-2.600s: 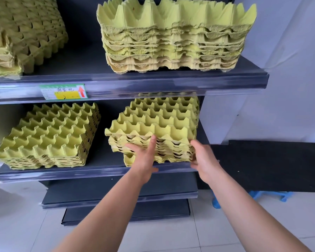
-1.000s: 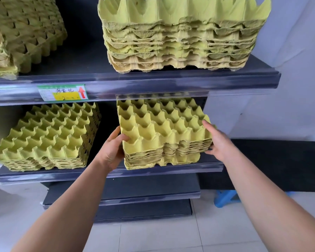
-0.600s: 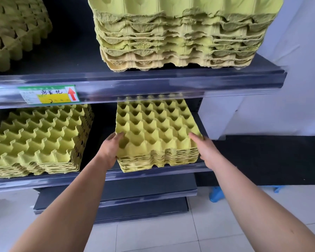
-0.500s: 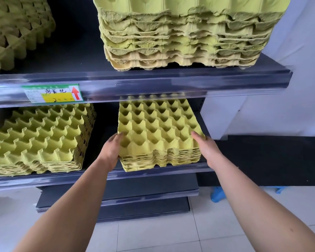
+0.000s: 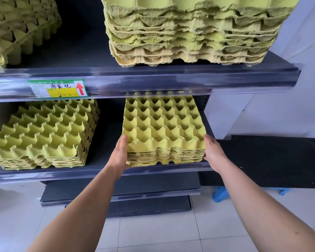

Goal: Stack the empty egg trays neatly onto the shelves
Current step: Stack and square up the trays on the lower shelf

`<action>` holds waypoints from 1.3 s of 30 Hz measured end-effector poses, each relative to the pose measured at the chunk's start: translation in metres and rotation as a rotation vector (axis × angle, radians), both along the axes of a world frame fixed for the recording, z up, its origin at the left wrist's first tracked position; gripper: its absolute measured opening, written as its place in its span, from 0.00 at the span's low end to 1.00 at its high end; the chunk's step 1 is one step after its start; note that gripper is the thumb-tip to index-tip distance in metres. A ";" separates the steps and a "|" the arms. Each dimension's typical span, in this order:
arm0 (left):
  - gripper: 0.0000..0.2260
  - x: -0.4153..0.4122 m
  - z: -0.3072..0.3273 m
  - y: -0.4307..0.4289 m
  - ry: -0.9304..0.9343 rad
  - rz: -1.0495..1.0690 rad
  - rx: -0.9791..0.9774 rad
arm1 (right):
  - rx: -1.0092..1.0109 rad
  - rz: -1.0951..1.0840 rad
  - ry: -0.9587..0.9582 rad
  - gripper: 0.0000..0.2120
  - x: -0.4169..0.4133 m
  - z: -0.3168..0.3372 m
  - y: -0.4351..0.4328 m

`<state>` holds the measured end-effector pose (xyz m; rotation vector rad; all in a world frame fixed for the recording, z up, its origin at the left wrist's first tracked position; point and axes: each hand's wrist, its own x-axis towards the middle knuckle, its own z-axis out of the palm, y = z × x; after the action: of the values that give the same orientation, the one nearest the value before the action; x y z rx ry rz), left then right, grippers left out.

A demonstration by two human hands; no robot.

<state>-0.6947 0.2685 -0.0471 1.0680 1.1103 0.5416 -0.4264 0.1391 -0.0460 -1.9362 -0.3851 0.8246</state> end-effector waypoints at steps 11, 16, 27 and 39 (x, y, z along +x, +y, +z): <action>0.14 0.013 0.004 -0.004 0.503 0.039 0.515 | -0.224 0.367 -0.692 0.25 0.002 0.012 -0.001; 0.22 0.015 0.012 0.019 0.617 -0.091 0.736 | -0.182 0.422 -0.777 0.25 0.005 0.022 0.013; 0.28 0.008 0.008 0.009 0.506 -0.144 0.534 | -0.236 0.458 -0.705 0.27 0.001 0.021 0.007; 0.25 0.024 0.008 0.014 0.387 -0.075 0.410 | -0.234 0.481 -0.674 0.46 0.005 0.024 0.000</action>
<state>-0.6703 0.2821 -0.0395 1.6143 1.3197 0.5280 -0.4216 0.1389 -0.0220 -2.3545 -1.2392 0.4931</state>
